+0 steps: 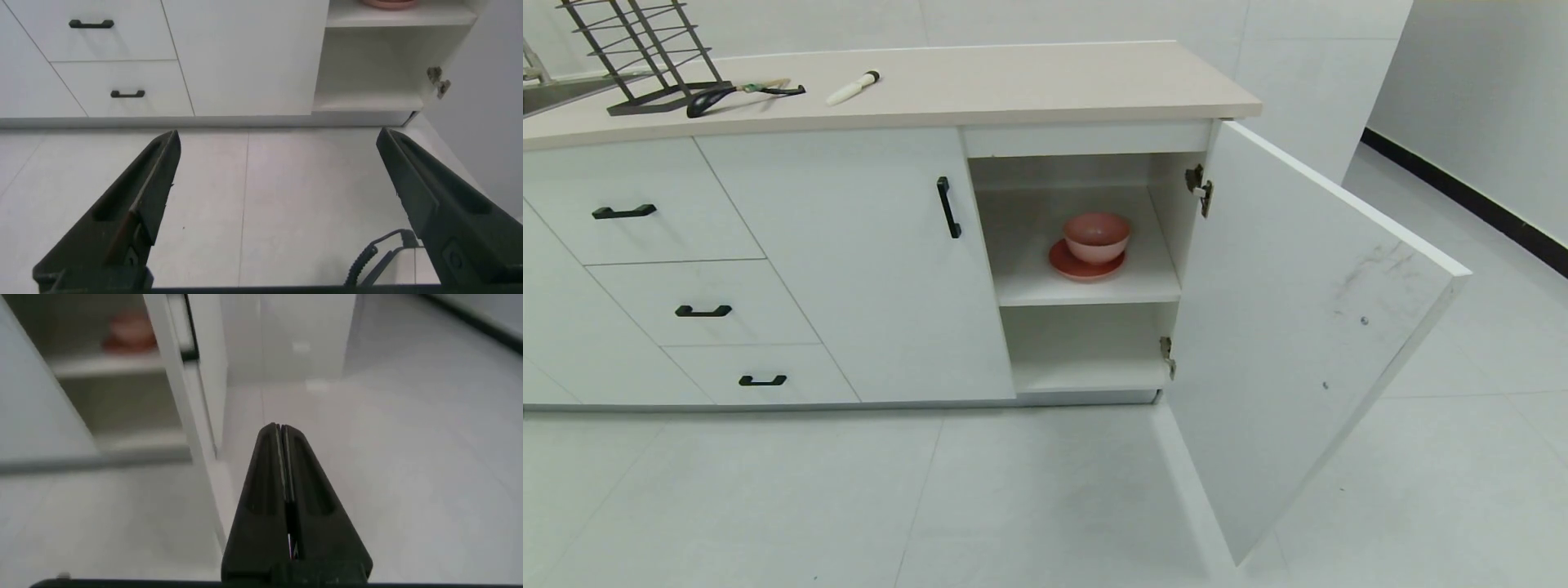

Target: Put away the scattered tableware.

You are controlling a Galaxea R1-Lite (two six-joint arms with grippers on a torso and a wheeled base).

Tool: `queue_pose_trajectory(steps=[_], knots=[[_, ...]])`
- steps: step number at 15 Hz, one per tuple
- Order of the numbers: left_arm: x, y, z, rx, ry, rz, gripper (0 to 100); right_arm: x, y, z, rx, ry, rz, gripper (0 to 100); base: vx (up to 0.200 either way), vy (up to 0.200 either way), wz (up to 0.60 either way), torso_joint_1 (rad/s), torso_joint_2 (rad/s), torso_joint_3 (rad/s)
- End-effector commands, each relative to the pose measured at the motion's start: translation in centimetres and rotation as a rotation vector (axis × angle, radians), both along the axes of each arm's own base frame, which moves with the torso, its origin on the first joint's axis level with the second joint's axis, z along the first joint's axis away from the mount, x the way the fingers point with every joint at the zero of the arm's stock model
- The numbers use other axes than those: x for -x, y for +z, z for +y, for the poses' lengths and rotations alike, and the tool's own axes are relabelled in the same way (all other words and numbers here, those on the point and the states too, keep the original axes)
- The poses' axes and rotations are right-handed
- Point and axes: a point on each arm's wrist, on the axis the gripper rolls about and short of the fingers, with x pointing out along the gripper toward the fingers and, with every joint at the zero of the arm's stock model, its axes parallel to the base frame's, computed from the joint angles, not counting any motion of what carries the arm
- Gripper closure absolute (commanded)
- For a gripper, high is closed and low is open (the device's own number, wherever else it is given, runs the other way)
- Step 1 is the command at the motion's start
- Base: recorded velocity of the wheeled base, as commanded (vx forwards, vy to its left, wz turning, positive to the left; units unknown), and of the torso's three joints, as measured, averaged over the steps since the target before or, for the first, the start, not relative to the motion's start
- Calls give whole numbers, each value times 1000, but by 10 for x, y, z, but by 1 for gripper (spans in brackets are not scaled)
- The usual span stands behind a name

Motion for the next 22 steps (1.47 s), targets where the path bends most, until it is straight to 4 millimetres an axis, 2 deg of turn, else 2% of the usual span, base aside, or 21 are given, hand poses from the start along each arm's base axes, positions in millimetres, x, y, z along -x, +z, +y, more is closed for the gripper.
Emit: queue_pose_trajectory(steps=[1, 2, 3, 5, 6, 7, 9, 11, 14, 16, 20, 22], knots=[[0, 0, 0, -1, 0, 1, 0, -6, 41, 1, 13, 67, 18, 100, 0, 0, 0, 0, 0, 0], [0, 0, 0, -1, 0, 1, 0, -6, 41, 1, 13, 67, 18, 100, 0, 0, 0, 0, 0, 0], [0, 0, 0, -2, 1, 1, 0, -35, 89, 3, 41, 162, 80, 100, 0, 0, 0, 0, 0, 0], [0, 0, 0, -1, 1, 1, 0, -82, 105, 4, 66, 158, 47, 100, 0, 0, 0, 0, 0, 0], [0, 0, 0, -1, 1, 1, 0, -92, 104, 4, 70, 156, 38, 100, 0, 0, 0, 0, 0, 0], [0, 0, 0, -1, 1, 1, 0, -121, 89, 2, 105, 169, 32, 100, 0, 0, 0, 0, 0, 0], [0, 0, 0, -2, 1, 1, 0, -149, 67, -7, 124, 200, 150, 100, 0, 0, 0, 0, 0, 0], [0, 0, 0, -1, 3, 1, 0, -173, 58, -11, 84, 197, 215, 100, 0, 0, 0, 0, 0, 0], [0, 0, 0, 1, 3, -1, 0, -196, 59, -14, 79, 198, 234, 100, 0, 0, 0, 0, 0, 0], [0, 0, 0, 2, 4, 1, 0, -206, 50, -15, 70, 202, 266, 100, 0, 0, 0, 0, 0, 0], [0, 0, 0, -5, 6, 1, 0, -211, 48, -15, 68, 202, 275, 100, 0, -150, 0, 2, 1, -1], [0, 0, 0, 4, 7, -1, 0, -213, 51, -16, 71, 203, 264, 100, 0, 0, 0, 0, 0, 0]])
